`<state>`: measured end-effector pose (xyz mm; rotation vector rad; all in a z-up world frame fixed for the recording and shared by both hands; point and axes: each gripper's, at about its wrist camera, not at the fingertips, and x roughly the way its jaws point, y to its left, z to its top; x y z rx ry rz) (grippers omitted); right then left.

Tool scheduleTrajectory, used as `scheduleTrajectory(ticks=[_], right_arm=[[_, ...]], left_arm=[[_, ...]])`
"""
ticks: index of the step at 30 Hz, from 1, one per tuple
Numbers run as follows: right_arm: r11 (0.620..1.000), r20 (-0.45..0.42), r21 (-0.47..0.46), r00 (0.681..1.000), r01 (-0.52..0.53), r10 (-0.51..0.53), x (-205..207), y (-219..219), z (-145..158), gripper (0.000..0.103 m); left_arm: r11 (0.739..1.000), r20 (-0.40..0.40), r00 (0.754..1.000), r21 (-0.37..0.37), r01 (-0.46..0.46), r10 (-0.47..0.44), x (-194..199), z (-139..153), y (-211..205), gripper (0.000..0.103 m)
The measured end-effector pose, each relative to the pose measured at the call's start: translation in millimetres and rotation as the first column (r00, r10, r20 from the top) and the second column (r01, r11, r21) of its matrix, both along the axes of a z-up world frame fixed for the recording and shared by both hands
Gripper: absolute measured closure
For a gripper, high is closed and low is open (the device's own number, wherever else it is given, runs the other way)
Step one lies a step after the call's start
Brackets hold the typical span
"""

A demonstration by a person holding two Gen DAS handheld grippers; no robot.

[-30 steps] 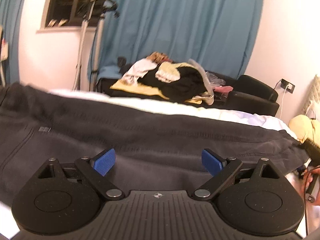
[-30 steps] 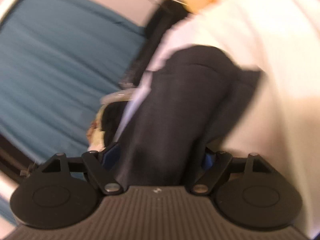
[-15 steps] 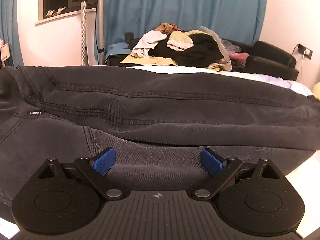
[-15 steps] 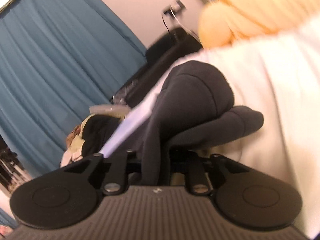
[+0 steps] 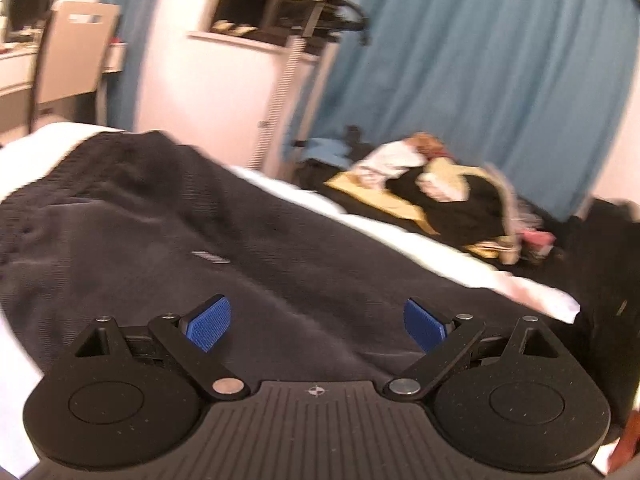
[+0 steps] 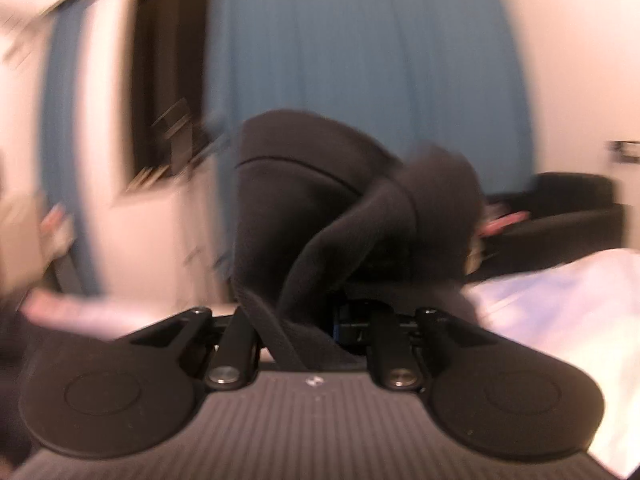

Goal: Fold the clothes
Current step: 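Grasp a sweatpants leg with the right tool and lift it over the fold, then lay the held leg onto the folded sweatpants with the right tool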

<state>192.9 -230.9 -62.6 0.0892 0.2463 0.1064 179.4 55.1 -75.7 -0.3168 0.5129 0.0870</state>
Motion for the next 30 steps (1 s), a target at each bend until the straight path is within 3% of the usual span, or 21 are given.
scheduleTrajectory(ticks=[3, 5, 11, 14, 18, 21, 23, 26, 28, 30], right_arm=[[0.974, -0.156, -0.149, 0.977, -0.169, 0.145, -3, 64, -51, 0.086], [0.956, -0.179, -0.224, 0.972, -0.189, 0.150, -7, 80, -67, 0.086], [0.966, -0.211, -0.142, 0.960, -0.214, 0.182, -12, 59, -54, 0.077], [0.961, -0.212, -0.139, 0.955, -0.238, 0.205, -26, 47, -47, 0.088], [0.983, -0.135, -0.029, 0.975, -0.183, 0.177, -32, 36, -32, 0.091], [0.972, -0.029, -0.002, 0.972, -0.234, 0.234, -41, 44, -11, 0.092], [0.958, -0.019, -0.046, 0.959, -0.283, 0.282, -47, 59, -5, 0.092], [0.926, -0.154, -0.134, 0.931, -0.353, 0.332, -40, 84, -27, 0.092], [0.928, -0.262, -0.101, 0.910, -0.358, 0.322, -31, 87, -48, 0.091], [0.926, -0.266, -0.103, 0.907, -0.362, 0.325, -31, 89, -49, 0.087]], left_arm=[[0.999, 0.005, 1.000, -0.042, -0.018, 0.018, -2, -2, 12, 0.008], [0.999, 0.009, 1.000, -0.054, -0.008, 0.009, -2, 0, 14, 0.008], [0.995, 0.067, 0.995, -0.066, 0.073, -0.069, -3, -3, 7, 0.008], [0.990, 0.098, 0.988, -0.069, 0.124, -0.117, -3, -4, 2, 0.008], [0.984, 0.131, 0.982, -0.096, 0.149, -0.136, -6, -2, 1, 0.008], [0.986, 0.149, 0.983, -0.113, 0.125, -0.108, -9, 1, 5, 0.008], [0.991, 0.142, 0.987, -0.105, 0.086, -0.071, -10, 2, 8, 0.008], [0.990, 0.147, 0.988, -0.126, 0.062, -0.043, -9, 1, 15, 0.008], [0.990, 0.138, 0.990, -0.133, 0.055, -0.036, -8, 0, 16, 0.008], [0.990, 0.147, 0.987, -0.122, 0.075, -0.057, -7, 0, 13, 0.008]])
